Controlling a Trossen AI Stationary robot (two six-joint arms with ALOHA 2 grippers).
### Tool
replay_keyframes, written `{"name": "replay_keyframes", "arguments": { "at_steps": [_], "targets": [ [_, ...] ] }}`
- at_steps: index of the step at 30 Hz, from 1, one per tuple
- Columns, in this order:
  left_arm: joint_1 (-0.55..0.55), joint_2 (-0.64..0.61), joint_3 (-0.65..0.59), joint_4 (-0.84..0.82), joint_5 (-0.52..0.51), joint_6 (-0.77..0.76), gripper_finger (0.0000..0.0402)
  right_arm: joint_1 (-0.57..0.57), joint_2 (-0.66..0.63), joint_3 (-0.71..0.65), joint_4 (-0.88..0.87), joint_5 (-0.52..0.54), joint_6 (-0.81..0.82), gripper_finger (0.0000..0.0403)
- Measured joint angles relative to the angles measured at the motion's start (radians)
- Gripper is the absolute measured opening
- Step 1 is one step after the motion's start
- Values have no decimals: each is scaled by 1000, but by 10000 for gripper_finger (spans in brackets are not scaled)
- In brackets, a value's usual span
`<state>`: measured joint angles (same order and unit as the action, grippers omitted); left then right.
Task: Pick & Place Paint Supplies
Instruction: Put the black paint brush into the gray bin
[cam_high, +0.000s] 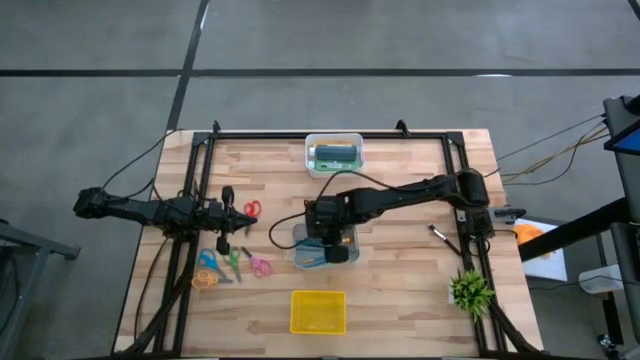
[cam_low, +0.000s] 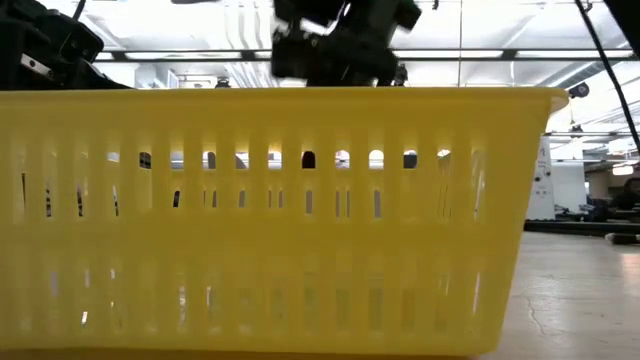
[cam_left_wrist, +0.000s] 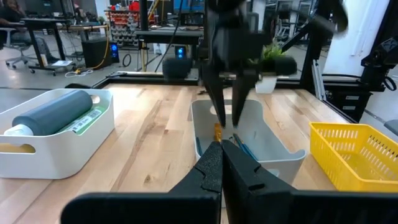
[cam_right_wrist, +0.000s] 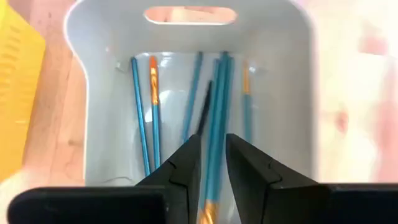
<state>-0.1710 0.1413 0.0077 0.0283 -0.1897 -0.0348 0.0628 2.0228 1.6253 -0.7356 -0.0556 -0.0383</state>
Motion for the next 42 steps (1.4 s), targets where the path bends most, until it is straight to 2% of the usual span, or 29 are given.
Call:
{"name": "replay_keyframes", "arguments": {
  "at_steps": [5,13,18,23,31,37,42],
  "targets": [
    [0,0,0,0,0,0,0,0,-105,-8,-113,46,18,73],
    [0,0,0,0,0,0,0,5,-265,-66,-313,136,185,73],
    [0,0,0,0,0,0,0,7,-392,-193,-331,151,281,73],
    [0,0,0,0,0,0,0,7,-530,-357,-330,212,458,73],
    [0,0,0,0,0,0,0,9,-732,-587,-361,215,710,73],
    [0,0,0,0,0,0,0,9,-824,-710,-471,213,887,73],
    [0,0,0,0,0,0,0,9,-850,-768,-559,192,990,73]
  ]
}}
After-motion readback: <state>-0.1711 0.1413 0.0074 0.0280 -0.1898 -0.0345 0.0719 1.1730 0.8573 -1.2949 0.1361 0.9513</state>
